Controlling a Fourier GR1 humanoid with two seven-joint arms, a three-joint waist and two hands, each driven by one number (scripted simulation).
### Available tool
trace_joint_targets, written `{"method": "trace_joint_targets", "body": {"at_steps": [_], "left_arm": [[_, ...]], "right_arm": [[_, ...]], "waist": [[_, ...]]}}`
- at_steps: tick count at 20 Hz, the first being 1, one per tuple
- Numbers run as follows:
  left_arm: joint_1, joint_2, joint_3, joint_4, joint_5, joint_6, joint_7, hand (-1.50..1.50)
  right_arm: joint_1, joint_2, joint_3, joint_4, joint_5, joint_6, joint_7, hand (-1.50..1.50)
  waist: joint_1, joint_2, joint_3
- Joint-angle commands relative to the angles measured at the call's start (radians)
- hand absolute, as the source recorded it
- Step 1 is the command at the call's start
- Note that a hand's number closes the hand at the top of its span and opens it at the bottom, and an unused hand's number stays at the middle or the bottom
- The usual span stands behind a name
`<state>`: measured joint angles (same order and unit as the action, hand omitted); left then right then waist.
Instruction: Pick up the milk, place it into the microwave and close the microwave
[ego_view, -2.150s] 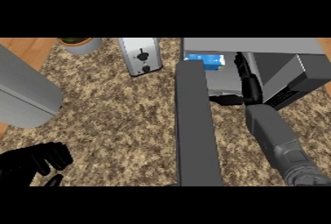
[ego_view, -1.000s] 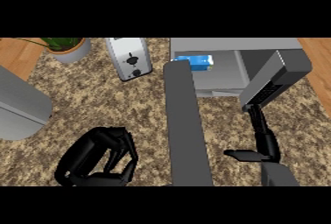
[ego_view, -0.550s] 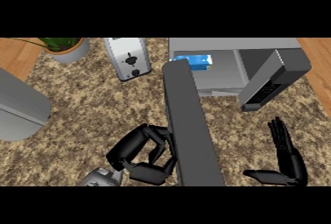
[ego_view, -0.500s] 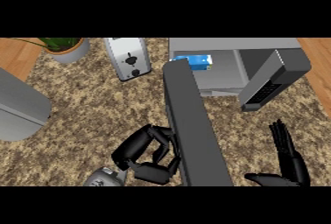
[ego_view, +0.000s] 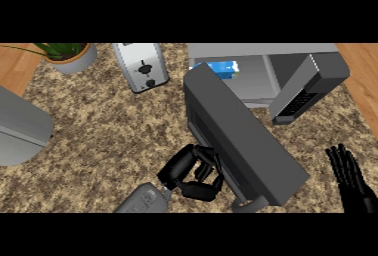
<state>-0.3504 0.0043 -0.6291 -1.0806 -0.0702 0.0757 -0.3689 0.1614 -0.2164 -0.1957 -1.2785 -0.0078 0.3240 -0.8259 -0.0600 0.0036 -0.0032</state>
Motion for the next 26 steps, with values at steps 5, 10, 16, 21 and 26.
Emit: {"method": "trace_joint_targets", "body": {"at_steps": [5, 10, 16, 21, 26], "left_arm": [[-0.146, -0.004, -0.154, 0.220, 0.228, 0.217, -0.124, 1.50], [-0.193, -0.004, -0.244, 0.232, 0.361, 0.233, -0.092, 1.50], [-0.259, -0.004, -0.281, 0.194, 0.490, 0.302, -0.126, 1.50], [-0.290, -0.004, -0.278, 0.176, 0.574, 0.412, -0.154, 1.50], [-0.332, -0.004, -0.234, 0.171, 0.676, 0.539, -0.153, 1.50]], "right_arm": [[0.090, -0.028, 0.038, -0.256, -0.116, 0.120, 0.095, -1.50], [0.083, -0.055, 0.044, -0.369, -0.179, 0.136, 0.172, -1.50], [0.098, -0.080, 0.069, -0.458, -0.231, 0.176, 0.239, -1.50], [0.087, -0.122, 0.071, -0.508, -0.243, 0.194, 0.284, -1.50], [0.051, -0.154, 0.058, -0.541, -0.244, 0.191, 0.316, -1.50]], "waist": [[-0.034, 0.008, -0.002], [-0.077, 0.017, -0.003], [-0.112, 0.022, -0.004], [-0.150, 0.028, -0.006], [-0.163, 0.032, -0.006]]}}
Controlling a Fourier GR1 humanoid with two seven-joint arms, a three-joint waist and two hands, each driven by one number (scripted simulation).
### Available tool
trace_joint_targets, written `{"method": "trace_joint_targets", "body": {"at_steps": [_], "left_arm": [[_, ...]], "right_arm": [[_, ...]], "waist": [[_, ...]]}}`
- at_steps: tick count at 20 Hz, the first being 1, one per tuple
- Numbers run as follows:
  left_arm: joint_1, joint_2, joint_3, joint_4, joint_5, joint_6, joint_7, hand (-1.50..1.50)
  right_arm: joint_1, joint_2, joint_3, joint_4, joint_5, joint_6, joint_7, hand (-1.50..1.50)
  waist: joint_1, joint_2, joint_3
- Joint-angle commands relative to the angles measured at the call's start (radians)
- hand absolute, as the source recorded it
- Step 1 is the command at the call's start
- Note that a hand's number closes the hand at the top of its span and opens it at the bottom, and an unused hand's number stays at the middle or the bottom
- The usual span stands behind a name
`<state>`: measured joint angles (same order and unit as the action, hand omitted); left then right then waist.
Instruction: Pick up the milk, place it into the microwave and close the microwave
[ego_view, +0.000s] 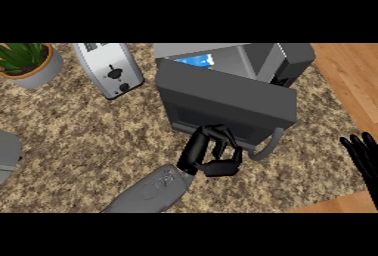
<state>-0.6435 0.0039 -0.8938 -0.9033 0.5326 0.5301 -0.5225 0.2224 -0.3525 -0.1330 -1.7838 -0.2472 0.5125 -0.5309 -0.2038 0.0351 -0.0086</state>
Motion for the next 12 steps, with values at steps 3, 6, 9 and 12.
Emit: {"method": "trace_joint_targets", "body": {"at_steps": [3, 6, 9, 12], "left_arm": [[-0.095, -0.004, 0.035, 0.009, 0.113, 0.127, 0.014, 1.50], [-0.140, -0.004, 0.031, 0.032, 0.148, 0.150, 0.018, -1.50], [-0.177, -0.004, 0.043, 0.064, 0.188, 0.191, 0.047, -1.50], [-0.183, -0.004, 0.081, 0.088, 0.228, 0.215, 0.046, -1.50]], "right_arm": [[-0.025, -0.046, -0.041, -0.027, -0.041, 0.018, 0.026, -1.50], [-0.069, -0.055, -0.054, -0.029, -0.067, 0.009, 0.050, -1.50], [-0.098, -0.107, -0.095, -0.049, -0.021, -0.005, 0.048, -1.50], [-0.144, -0.188, -0.184, -0.094, 0.102, -0.072, 0.020, 1.50]], "waist": [[-0.044, 0.006, 0.002], [-0.046, 0.014, 0.003], [-0.071, 0.018, 0.003], [-0.091, 0.021, 0.000]]}}
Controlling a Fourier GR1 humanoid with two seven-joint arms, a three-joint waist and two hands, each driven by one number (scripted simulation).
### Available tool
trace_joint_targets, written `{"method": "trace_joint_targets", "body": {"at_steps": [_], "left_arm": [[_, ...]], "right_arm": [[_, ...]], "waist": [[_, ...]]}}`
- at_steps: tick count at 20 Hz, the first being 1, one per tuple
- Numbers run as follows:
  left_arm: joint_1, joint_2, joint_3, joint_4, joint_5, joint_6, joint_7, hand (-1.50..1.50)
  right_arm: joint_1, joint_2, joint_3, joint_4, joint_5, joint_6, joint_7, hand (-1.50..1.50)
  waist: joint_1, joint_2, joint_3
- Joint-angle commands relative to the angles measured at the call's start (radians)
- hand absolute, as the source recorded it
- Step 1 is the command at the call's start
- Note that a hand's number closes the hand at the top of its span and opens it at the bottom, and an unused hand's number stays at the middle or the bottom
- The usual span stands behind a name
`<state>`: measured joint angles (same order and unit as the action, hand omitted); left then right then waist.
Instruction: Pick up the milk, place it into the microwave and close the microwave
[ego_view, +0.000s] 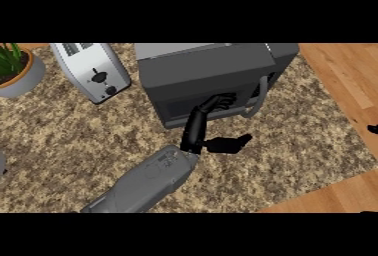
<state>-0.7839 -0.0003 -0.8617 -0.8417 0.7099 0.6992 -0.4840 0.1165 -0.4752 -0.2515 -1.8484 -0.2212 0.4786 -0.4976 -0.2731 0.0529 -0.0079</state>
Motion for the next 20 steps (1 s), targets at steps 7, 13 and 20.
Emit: {"method": "trace_joint_targets", "body": {"at_steps": [7, 13, 20], "left_arm": [[-0.079, 0.000, 0.072, 0.018, 0.139, 0.082, -0.041, -1.50], [-0.092, 0.000, 0.059, 0.027, 0.190, 0.089, -0.072, -1.50], [-0.112, 0.000, 0.051, 0.052, 0.236, 0.086, -0.103, -1.50]], "right_arm": [[-0.112, -0.096, -0.084, -0.017, 0.113, -0.073, -0.008, 1.50], [-0.152, -0.114, -0.083, -0.005, 0.131, -0.080, -0.005, 1.50], [-0.199, -0.131, -0.091, 0.024, 0.133, -0.091, 0.020, 1.50]], "waist": [[-0.007, 0.025, 0.002], [-0.005, 0.033, 0.004], [-0.007, 0.042, 0.003]]}}
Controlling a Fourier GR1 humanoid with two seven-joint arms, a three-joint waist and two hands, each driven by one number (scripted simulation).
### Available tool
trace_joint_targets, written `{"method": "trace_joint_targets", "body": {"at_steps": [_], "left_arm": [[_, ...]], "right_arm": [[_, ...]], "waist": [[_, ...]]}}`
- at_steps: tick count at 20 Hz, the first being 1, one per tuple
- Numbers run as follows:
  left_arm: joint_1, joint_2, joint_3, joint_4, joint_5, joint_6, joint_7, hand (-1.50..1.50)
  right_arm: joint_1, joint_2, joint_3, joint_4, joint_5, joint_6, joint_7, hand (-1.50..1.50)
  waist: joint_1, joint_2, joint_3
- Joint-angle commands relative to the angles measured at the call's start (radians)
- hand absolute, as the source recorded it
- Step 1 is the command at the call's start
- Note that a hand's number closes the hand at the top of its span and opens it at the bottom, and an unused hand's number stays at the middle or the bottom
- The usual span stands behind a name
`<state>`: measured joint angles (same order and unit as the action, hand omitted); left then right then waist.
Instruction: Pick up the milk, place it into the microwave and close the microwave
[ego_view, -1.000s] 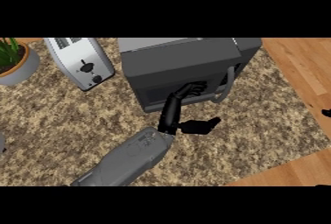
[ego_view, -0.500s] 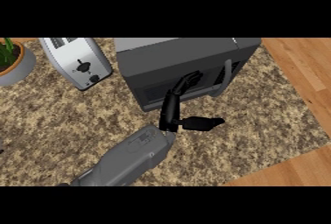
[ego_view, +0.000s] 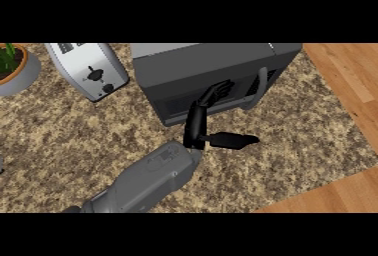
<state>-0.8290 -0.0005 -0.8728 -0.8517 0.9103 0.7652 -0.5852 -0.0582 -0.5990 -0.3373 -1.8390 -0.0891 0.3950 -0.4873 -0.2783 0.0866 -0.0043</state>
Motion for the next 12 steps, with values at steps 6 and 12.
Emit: {"method": "trace_joint_targets", "body": {"at_steps": [6, 12], "left_arm": [[-0.069, 0.001, 0.052, 0.074, 0.071, 0.013, -0.035, -1.50], [-0.077, 0.001, 0.036, 0.079, 0.092, 0.008, -0.050, -1.50]], "right_arm": [[-0.055, -0.012, 0.006, 0.021, 0.009, -0.011, 0.017, 1.50], [-0.050, 0.120, 0.074, 0.137, -0.239, 0.084, 0.060, -1.50]], "waist": [[-0.004, 0.008, -0.001], [0.001, 0.021, 0.005]]}}
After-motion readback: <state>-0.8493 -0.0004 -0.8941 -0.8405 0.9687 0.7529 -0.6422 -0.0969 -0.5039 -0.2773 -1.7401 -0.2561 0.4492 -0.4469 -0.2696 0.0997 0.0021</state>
